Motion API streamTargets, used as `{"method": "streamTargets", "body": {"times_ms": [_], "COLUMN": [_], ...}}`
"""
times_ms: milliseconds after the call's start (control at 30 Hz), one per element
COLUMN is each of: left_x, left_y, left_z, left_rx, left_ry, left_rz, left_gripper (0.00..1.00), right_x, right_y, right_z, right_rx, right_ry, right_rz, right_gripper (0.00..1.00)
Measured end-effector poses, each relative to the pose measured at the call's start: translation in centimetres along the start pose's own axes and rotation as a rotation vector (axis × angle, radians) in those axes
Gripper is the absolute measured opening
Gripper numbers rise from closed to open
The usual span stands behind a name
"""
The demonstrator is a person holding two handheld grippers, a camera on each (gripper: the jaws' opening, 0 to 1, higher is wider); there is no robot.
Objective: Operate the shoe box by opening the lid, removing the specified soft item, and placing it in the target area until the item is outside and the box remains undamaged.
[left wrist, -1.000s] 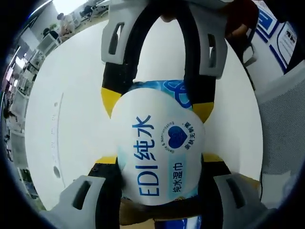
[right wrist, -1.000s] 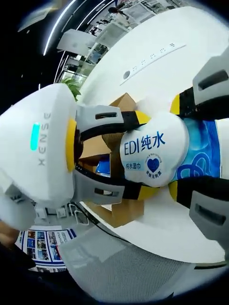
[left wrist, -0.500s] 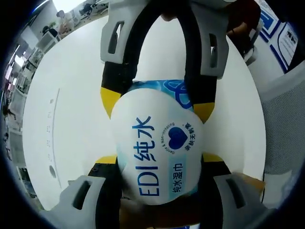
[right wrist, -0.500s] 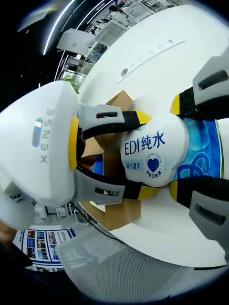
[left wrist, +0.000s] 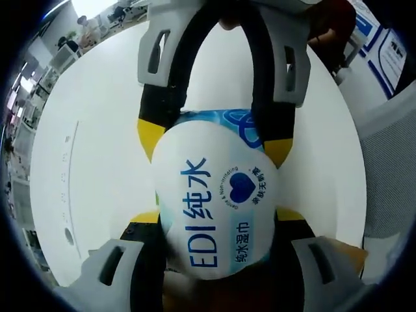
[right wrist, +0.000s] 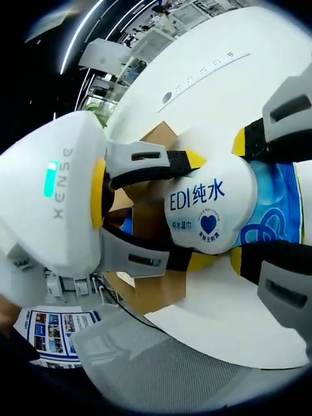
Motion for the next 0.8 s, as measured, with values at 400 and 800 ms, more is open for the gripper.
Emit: {"method": "streamTargets", "body": {"times_ms": [400,800], "left_x": [0.2,0.5], "left_y": [0.5,3.4], "left_z": [0.1,0.9], "left_rx": [0.019,0.047], "left_ry": [0.013,0.062], "left_rz": [0.054,0.144], "left_gripper": [0.65,0.68], "right_x": [-0.6,0.4], "right_y": [0.2,1.2], "right_z": [-0.1,-0.3], "right_rx": [-0.002,-0.028], "right_ry": [-0.016,-0.047], "right_rz": [0.0,0.0], "right_gripper": [0.5,0.53]}}
Point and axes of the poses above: the point that each gripper's makers call its tool centre point, and the gripper's own axes: y roughly backward along the fingers, z roughly to its right, x roughly out of its top, the point moved 8 cm from there along y, roughly backward along the fingers, and after that the axes turned 13 degrees about -x, right-handed, at the moved point
